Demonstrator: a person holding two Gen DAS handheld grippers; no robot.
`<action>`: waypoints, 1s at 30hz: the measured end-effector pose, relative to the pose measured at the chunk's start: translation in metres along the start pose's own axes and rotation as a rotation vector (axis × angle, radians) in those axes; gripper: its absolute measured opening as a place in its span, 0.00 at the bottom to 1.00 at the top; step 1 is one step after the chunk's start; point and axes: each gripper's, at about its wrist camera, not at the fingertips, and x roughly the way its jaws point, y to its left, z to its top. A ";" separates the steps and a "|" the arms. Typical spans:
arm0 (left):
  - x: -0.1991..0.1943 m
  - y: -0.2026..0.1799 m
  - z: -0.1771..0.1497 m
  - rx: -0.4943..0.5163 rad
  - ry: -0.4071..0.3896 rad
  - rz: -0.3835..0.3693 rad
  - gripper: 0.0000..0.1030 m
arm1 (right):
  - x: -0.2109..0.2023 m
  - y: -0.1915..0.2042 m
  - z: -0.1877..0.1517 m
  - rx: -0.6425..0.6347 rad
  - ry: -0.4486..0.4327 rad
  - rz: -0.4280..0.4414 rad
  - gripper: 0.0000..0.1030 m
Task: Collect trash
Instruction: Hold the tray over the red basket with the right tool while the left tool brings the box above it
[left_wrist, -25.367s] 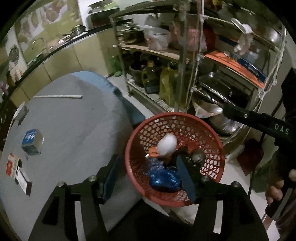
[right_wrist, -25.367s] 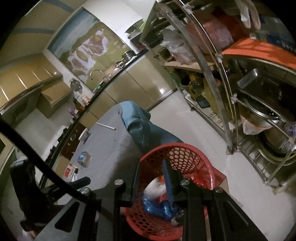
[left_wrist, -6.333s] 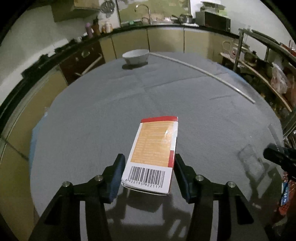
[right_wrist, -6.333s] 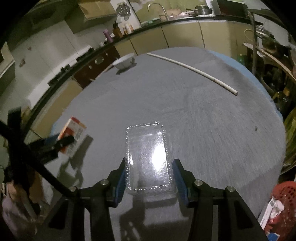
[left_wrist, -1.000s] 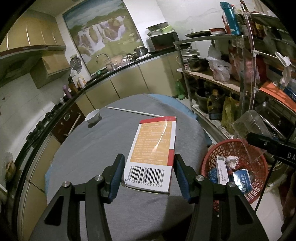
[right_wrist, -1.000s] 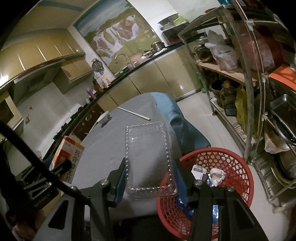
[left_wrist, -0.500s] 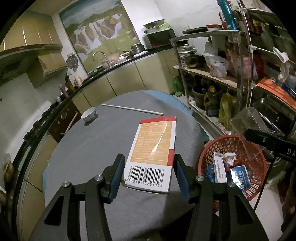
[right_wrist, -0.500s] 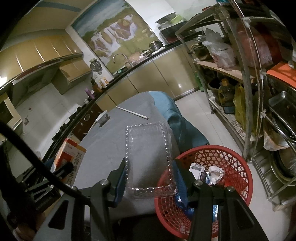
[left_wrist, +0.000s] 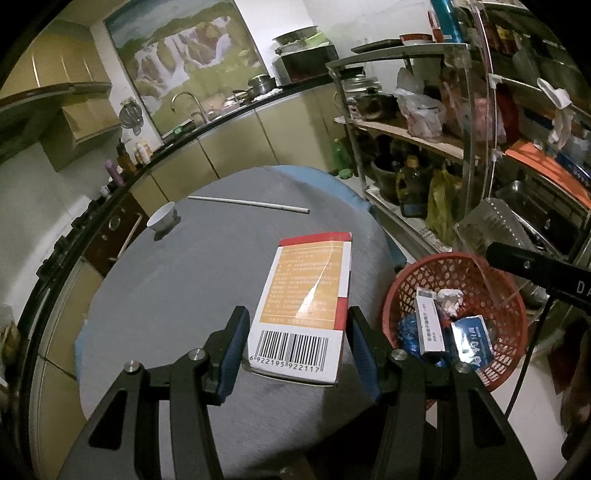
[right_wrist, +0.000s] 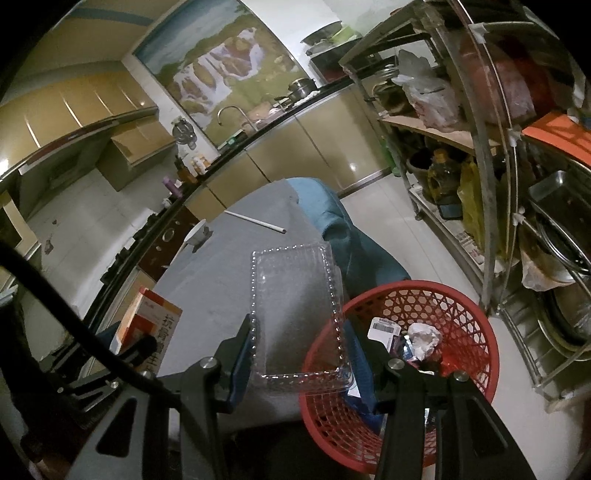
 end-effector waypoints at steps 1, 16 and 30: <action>0.001 -0.001 0.000 0.002 0.002 0.000 0.54 | 0.000 -0.001 0.000 0.001 -0.001 -0.002 0.49; 0.012 -0.009 -0.004 0.012 0.037 -0.021 0.54 | 0.001 -0.010 -0.006 0.019 0.017 -0.009 0.49; 0.017 -0.015 -0.005 0.030 0.053 -0.039 0.54 | 0.002 -0.018 -0.008 0.037 0.027 -0.019 0.49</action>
